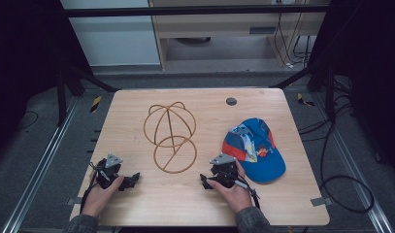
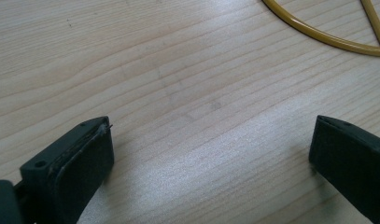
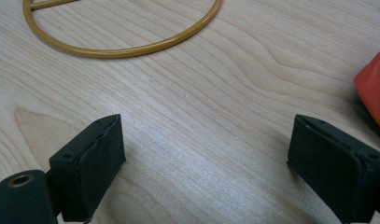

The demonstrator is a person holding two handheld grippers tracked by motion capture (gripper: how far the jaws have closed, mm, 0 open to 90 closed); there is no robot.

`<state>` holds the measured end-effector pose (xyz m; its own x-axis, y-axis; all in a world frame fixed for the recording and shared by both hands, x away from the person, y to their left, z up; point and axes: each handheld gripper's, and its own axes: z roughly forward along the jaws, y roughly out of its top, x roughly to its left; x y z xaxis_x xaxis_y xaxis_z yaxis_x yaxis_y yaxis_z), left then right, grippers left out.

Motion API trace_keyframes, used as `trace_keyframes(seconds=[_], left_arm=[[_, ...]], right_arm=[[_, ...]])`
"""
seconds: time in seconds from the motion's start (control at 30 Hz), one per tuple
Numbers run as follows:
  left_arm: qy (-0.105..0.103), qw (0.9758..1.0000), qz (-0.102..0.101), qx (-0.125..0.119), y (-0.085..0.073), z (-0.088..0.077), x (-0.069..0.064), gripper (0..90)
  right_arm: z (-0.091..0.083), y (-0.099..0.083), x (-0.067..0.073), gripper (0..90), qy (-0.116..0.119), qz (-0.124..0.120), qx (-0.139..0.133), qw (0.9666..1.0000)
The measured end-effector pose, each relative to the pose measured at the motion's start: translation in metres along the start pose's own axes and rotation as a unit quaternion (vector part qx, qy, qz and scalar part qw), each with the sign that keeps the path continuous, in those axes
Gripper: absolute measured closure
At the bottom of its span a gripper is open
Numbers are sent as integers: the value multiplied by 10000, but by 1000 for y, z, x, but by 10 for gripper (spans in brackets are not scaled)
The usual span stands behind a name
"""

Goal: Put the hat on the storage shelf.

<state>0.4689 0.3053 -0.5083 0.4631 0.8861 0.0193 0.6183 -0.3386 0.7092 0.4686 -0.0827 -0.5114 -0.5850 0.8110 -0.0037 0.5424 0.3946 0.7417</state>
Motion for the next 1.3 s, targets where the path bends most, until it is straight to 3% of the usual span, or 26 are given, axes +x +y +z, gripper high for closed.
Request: trace_keyframes(seconds=[0.13,0.3,0.43,0.6,0.93,1.0,1.3], left_arm=[[3,10000,23,13,0,0,0,0],[33,10000,-14,8,0,0,0,0],[51,10000,-59,-12,0,0,-1,0],[53,10000,-61,-11,0,0,-1,0],[69,10000,-70,-11,2,2,0,0],[68,10000,-65,-3,2,2,0,0],[49,10000,-55,-12,-2,-2,1,0]], right_arm=[[-1,0,1,115,-22,14,11,10000],[-13,2,6,142,117,-69,36,9999],[-28,12,7,135,46,-319,177,9993],[-47,32,-1,117,92,-234,405,9989],[-71,75,-44,131,115,-248,764,9967],[-75,83,-56,137,-2,-302,791,9964],[-96,105,-120,190,-529,-115,893,9945]])
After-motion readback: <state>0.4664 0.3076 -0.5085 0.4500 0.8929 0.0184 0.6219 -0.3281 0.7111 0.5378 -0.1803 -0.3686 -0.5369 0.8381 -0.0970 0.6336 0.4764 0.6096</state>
